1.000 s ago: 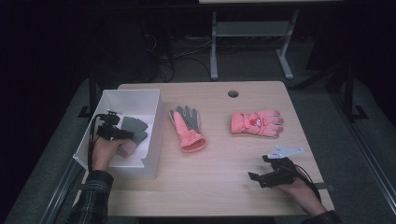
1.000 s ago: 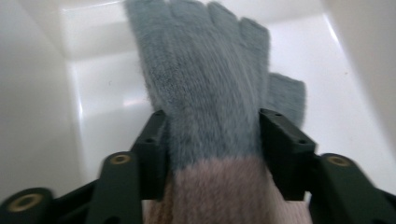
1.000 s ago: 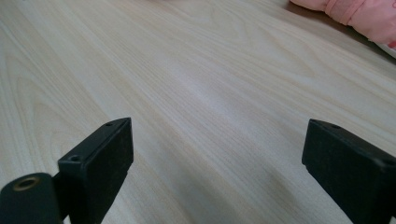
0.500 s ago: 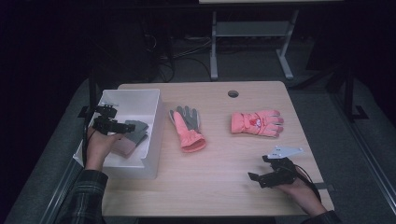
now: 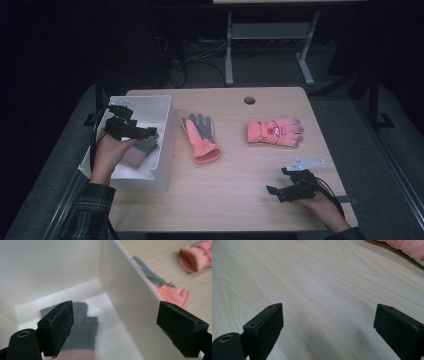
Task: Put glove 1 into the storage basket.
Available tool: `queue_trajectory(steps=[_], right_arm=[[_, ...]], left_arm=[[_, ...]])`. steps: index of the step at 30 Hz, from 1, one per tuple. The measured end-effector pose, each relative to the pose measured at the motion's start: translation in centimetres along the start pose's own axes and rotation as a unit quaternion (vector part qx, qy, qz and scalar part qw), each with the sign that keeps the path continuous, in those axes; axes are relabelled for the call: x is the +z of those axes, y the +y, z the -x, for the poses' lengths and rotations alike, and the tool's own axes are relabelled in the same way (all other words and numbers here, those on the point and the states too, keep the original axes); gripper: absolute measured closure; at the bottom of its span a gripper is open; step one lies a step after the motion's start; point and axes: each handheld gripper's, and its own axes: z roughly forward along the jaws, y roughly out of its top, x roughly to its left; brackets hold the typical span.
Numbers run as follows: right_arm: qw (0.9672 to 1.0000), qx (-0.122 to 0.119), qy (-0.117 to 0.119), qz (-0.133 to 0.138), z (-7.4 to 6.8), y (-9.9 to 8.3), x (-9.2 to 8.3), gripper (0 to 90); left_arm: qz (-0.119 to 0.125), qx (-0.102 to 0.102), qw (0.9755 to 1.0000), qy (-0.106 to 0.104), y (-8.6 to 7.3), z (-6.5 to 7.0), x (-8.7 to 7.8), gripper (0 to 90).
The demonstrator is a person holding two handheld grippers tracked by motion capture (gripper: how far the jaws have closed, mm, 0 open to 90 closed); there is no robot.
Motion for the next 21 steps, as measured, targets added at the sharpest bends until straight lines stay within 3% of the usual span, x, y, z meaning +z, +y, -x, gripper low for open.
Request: queue_trajectory(steps=[8, 21], right_arm=[[1.0, 0.001, -0.001, 0.0, 0.0, -0.1, 0.0, 8.7], [1.0, 0.005, 0.001, -0.002, -0.1, -0.1, -0.2, 8.7]], left_arm=[[0.016, 0.021, 0.9993, -0.027, 1.4, 3.5, 0.4, 13.9], [0.027, 0.047, 0.996, -0.071, 2.9, 8.9, 2.1, 14.1]])
